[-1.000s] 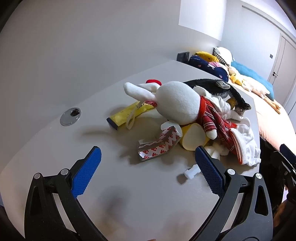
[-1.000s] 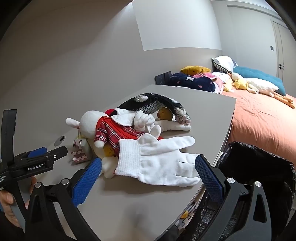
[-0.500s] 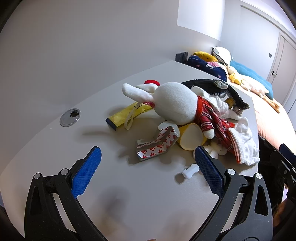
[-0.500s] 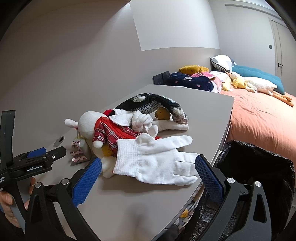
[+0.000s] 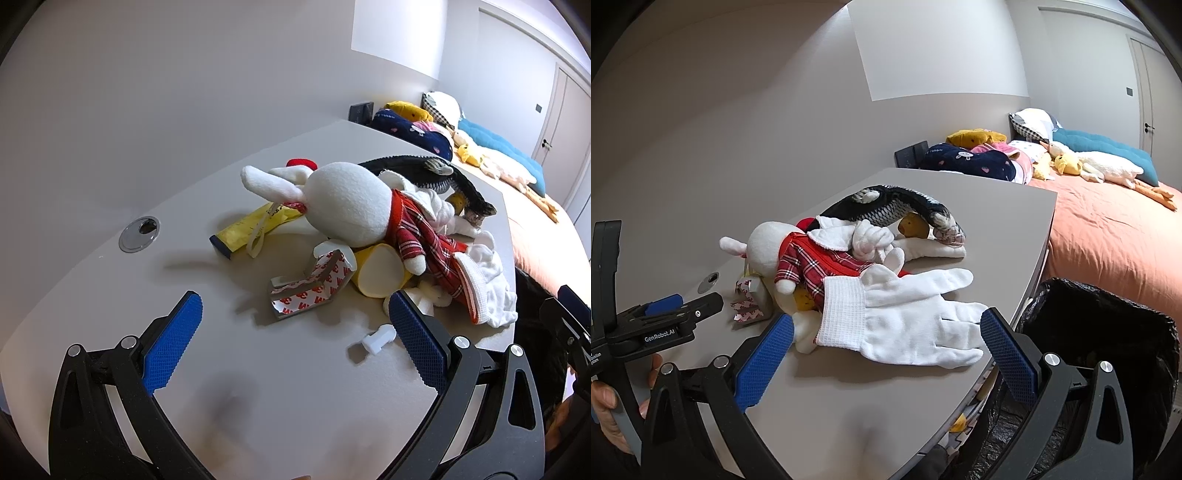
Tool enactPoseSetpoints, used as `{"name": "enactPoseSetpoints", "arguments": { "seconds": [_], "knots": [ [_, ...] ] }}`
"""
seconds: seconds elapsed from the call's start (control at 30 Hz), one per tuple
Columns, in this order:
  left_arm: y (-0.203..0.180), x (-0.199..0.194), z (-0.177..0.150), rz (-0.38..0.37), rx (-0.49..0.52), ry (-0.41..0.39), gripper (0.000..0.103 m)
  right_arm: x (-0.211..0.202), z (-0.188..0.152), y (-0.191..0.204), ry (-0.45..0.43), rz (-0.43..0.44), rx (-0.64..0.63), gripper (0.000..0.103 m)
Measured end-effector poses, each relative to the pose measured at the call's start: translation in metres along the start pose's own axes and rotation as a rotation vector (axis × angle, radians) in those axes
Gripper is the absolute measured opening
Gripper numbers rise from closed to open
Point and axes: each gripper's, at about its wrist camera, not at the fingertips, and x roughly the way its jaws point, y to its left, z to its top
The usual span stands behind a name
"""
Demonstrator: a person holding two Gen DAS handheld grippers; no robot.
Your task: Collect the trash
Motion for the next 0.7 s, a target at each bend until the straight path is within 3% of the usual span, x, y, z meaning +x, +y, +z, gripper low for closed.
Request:
{"name": "enactPoseSetpoints", "arguments": {
  "seconds": [0.7],
  "knots": [
    [-0.001, 0.0017, -0.0016, -0.001, 0.001, 0.006, 0.098, -0.001, -0.0012, -0.0012, 0.001, -0.004, -0.001, 0.101]
  ]
}}
